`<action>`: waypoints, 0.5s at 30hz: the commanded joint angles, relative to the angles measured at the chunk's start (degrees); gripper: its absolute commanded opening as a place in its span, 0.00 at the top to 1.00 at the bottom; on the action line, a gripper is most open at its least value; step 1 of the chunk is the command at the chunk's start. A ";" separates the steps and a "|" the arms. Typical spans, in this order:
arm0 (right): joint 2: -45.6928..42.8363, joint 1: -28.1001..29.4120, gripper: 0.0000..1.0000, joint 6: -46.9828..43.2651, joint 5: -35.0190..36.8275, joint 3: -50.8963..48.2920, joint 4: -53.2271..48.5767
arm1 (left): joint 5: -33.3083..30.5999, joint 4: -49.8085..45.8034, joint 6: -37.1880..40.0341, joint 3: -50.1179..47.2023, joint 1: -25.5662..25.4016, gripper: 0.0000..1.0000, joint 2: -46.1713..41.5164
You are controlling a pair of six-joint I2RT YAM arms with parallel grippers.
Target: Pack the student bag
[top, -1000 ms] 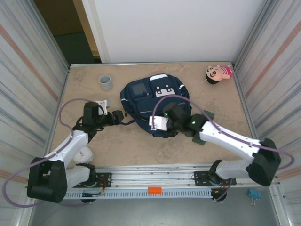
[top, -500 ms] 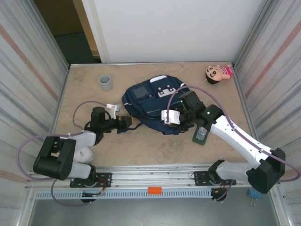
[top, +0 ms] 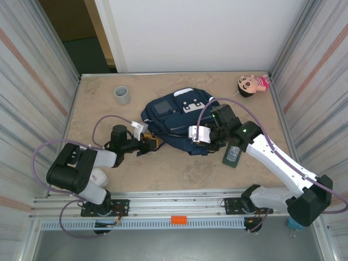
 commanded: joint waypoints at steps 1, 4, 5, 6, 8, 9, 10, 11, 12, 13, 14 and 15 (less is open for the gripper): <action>-1.90 -0.51 1.00 1.47 -2.77 2.70 4.64 | 2.69 4.98 3.51 -0.48 -0.15 0.68 0.59; -1.84 -0.54 1.00 1.73 -2.19 2.55 4.97 | 4.81 5.47 3.49 -0.51 -0.13 0.78 0.15; -1.86 -0.56 1.00 1.89 -1.93 2.51 5.15 | 5.14 5.41 3.23 -0.56 -0.13 0.82 -0.09; -1.77 -0.55 1.00 2.15 -1.39 2.39 5.51 | 5.00 5.48 2.99 -0.68 -0.26 0.87 -0.37; -1.84 -0.54 1.00 2.89 0.09 1.91 6.59 | 4.26 5.35 2.35 -1.17 -0.22 0.98 -1.27; -1.88 -0.54 1.00 3.27 0.69 1.61 7.09 | 4.28 4.99 2.25 -1.30 -0.33 1.00 -1.78; -1.90 -0.54 1.00 3.56 0.91 1.23 7.57 | 4.19 4.42 2.15 -1.44 -0.35 1.00 -2.44; -1.90 -0.55 1.00 3.78 0.97 0.95 7.86 | 3.99 3.77 2.16 -1.55 -0.39 1.00 -3.12; -1.99 -0.54 1.00 4.08 0.79 0.53 8.26 | 3.79 2.71 2.49 -1.65 -0.56 1.00 -3.97; -1.90 -0.47 1.00 4.47 0.73 0.27 8.59 | 3.75 1.67 3.01 -1.65 -0.80 1.00 -4.84; -1.83 -0.37 1.00 4.70 0.71 0.04 8.83 | 3.68 0.57 3.39 -1.59 -1.08 1.00 -5.69; -1.67 -0.13 1.00 5.17 0.89 -0.20 9.17 | 3.53 -1.29 3.97 -1.41 -1.41 1.00 -6.81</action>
